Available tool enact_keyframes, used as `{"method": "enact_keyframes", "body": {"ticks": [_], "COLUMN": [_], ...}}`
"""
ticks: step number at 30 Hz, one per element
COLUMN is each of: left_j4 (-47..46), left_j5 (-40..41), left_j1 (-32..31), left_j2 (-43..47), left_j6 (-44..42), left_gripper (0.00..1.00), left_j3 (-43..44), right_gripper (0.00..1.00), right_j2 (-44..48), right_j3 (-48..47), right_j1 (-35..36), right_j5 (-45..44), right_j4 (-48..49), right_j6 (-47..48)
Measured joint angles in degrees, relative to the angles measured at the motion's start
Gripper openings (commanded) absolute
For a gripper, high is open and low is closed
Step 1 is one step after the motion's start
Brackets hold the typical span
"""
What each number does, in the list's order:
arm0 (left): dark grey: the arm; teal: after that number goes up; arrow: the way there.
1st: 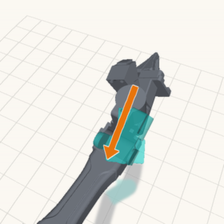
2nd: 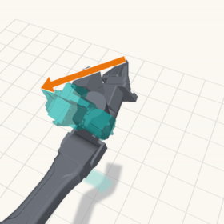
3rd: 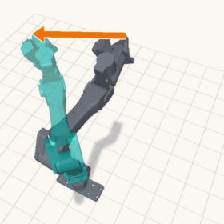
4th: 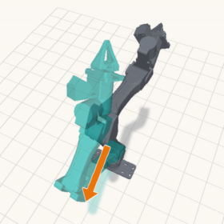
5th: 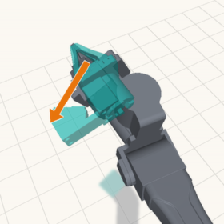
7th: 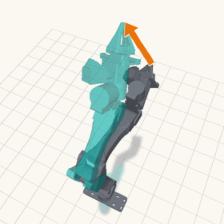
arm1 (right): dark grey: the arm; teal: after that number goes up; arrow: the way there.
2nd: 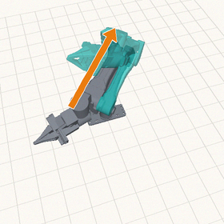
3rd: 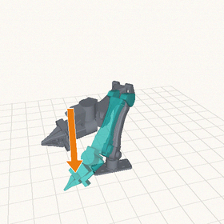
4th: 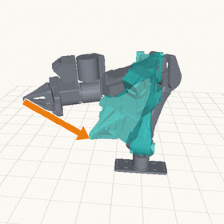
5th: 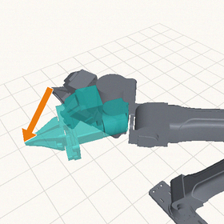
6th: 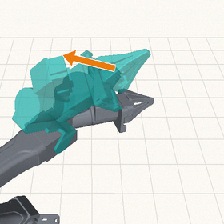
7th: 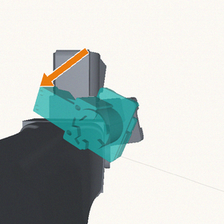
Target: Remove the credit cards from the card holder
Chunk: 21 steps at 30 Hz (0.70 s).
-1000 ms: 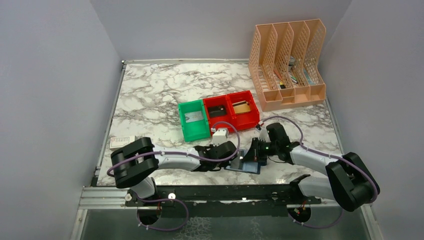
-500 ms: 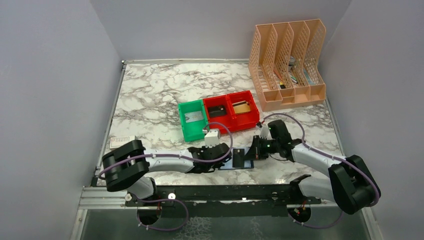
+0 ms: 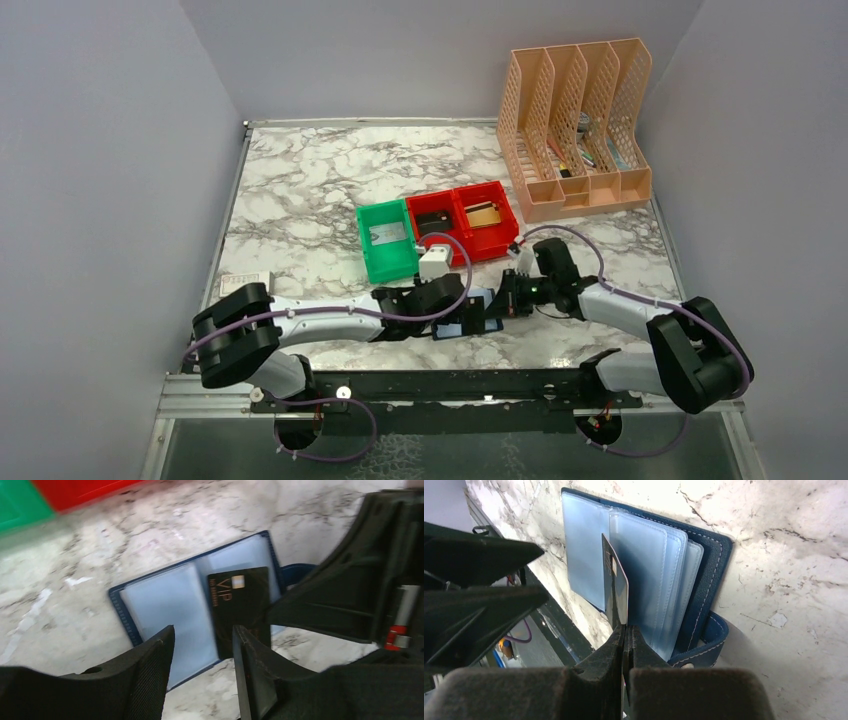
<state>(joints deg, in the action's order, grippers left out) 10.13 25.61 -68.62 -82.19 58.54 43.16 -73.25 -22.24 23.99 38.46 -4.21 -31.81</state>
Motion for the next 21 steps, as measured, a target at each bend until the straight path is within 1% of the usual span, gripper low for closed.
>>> {"method": "enact_keyframes", "body": {"ticks": [5,14,18,21], "left_j4": [-9.01,-15.93,-19.08,-21.59], "left_j5": [-3.85,-6.78,-7.17,-7.63], "left_j1": [0.11,1.07,1.07,1.07], "left_j2": [-2.29,-9.07,-9.44,-9.44], "left_j6": [-3.37,-3.39,-2.49,-2.03], "left_gripper": [0.50,0.48,0.43,0.37], "left_j3": [0.17,-1.42,-2.75,-4.22], "right_gripper": [0.01,0.01,0.01,0.03], "right_j2": [-0.26,-0.26,-0.37,-0.57], "right_j3": [0.00,0.09,0.31,0.55], "right_j1": [0.00,0.00,0.00,0.00], "right_j5": [0.00,0.02,0.00,0.02], "right_j4": [1.42,3.76,4.55,5.07], "right_j6": [-0.07,-1.31,-1.66,-2.05]}}
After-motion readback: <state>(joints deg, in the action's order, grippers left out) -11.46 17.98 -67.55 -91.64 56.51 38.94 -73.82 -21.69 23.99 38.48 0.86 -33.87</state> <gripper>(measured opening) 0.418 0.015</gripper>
